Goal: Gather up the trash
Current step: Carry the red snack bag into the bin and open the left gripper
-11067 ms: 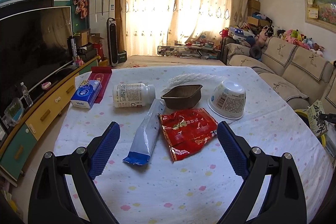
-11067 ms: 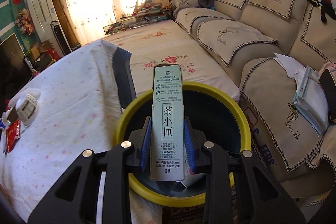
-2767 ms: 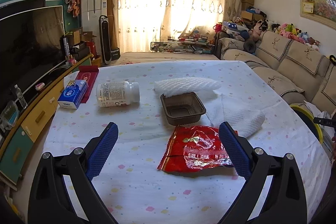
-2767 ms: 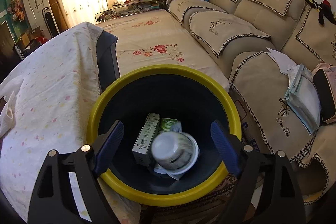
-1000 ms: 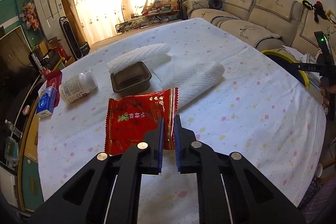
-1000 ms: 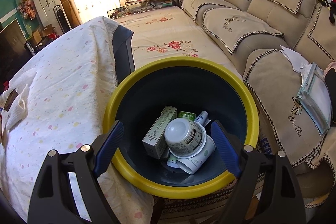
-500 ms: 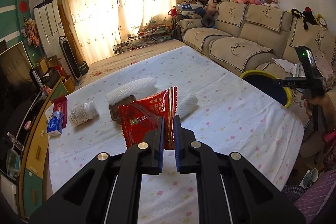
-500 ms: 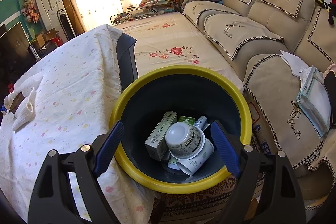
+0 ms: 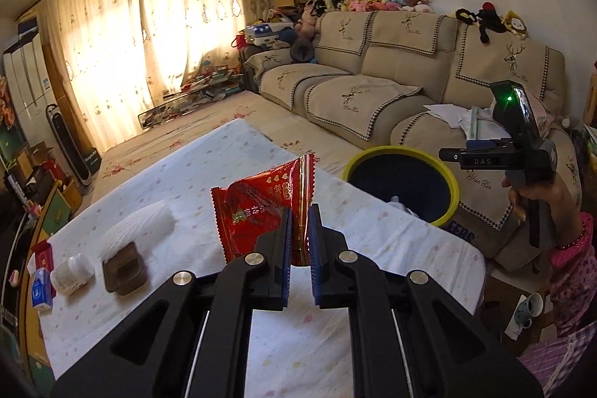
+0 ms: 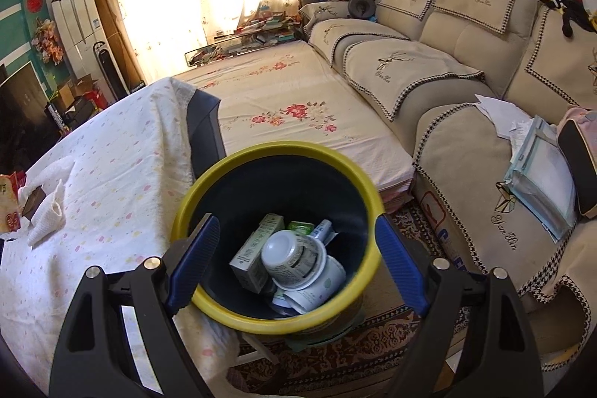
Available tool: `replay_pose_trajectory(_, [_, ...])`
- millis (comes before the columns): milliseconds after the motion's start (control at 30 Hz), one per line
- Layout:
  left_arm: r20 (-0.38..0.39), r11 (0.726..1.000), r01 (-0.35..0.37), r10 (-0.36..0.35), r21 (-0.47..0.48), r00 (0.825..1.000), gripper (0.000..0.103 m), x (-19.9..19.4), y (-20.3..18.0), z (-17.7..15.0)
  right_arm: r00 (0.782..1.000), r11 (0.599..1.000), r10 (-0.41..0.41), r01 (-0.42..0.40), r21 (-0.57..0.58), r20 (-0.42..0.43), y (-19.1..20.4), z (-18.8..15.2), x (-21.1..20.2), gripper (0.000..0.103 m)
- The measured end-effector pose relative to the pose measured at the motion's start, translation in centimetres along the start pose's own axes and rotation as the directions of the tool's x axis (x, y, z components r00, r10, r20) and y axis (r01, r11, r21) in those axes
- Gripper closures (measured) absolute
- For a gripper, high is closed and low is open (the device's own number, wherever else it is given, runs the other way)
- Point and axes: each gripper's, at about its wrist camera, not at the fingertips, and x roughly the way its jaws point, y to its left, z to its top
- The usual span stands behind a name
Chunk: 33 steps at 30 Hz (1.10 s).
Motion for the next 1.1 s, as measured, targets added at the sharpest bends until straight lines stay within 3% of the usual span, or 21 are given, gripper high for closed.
replay_pose_trajectory(267, [-0.023,0.989,0.126,-0.125,0.077,0.992,0.094,6.6,-5.8,5.1,0.998,0.997,-0.065,0.063,0.045,0.027,-4.5,-0.4,-1.9,0.022])
replay_pose_trajectory(667, [-0.088,0.950,0.296,-0.288,0.097,0.954,0.094,17.4,-13.7,10.0,0.996,0.991,-0.094,0.092,0.092,0.013,-8.3,-1.5,-2.5,0.022])
replay_pose_trajectory(933, [-0.148,0.948,0.303,-0.287,0.097,0.946,0.092,22.3,-16.8,9.9,0.997,0.992,-0.083,0.083,0.092,-0.004,-8.2,-1.8,-2.1,0.022])
replay_pose_trajectory(1033, [-0.154,0.952,0.294,-0.280,0.084,0.948,0.081,23.0,-17.0,9.8,0.997,0.993,-0.082,0.082,0.089,-0.005,-7.9,-1.9,-2.1,0.022])
replay_pose_trajectory(1100, [-0.149,0.954,0.290,-0.277,0.077,0.949,0.080,22.7,-16.4,9.4,0.997,0.993,-0.082,0.082,0.086,-0.005,-7.8,-1.9,-2.2,0.022])
